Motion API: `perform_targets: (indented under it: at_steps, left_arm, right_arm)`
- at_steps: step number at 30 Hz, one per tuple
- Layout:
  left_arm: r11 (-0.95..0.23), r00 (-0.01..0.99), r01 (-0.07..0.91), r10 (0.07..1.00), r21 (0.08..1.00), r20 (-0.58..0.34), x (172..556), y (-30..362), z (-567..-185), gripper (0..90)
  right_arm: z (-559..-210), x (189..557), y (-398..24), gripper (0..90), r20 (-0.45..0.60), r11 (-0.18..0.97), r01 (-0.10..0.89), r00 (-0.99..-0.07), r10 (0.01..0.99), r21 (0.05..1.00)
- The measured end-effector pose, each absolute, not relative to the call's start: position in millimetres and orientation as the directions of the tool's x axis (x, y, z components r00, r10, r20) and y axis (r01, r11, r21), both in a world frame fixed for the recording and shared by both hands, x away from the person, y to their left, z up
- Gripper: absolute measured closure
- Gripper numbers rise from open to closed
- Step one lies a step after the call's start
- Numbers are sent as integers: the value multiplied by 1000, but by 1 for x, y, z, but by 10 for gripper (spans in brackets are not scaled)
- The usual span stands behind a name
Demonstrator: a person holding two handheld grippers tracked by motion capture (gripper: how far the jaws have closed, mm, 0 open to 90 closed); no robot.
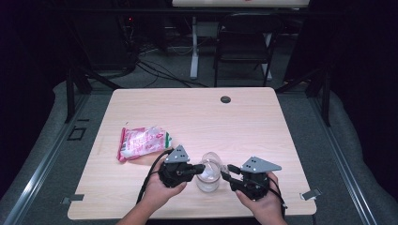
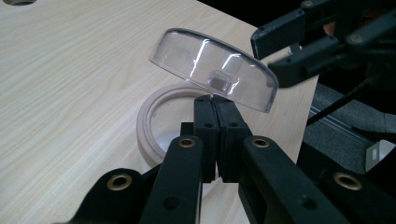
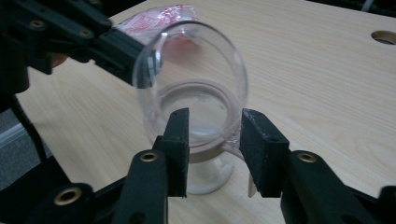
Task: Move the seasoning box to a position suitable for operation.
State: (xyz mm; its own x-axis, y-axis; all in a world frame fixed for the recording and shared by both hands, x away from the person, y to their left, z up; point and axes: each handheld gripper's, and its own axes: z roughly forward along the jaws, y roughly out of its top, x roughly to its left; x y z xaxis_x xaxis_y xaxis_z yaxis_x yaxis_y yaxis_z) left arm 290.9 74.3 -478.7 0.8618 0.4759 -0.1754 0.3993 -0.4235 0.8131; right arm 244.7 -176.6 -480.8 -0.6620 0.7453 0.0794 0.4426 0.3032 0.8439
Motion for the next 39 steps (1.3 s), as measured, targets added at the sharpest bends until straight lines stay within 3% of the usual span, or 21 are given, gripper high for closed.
perform_targets:
  at_steps: [9,17,39]
  left_arm:
    - [-414,859,387,486,824,-159,289,69,-473,728]
    - [-400,842,390,519,829,-145,292,72,-479,615]
    - [-424,807,435,574,794,-136,306,79,-507,558]
  right_arm:
    - [-482,237,-161,504,-4,370,389,-685,729,844]
    - [-488,238,-157,518,-17,365,385,-667,745,848]
    - [-488,241,-165,535,27,322,403,-658,753,857]
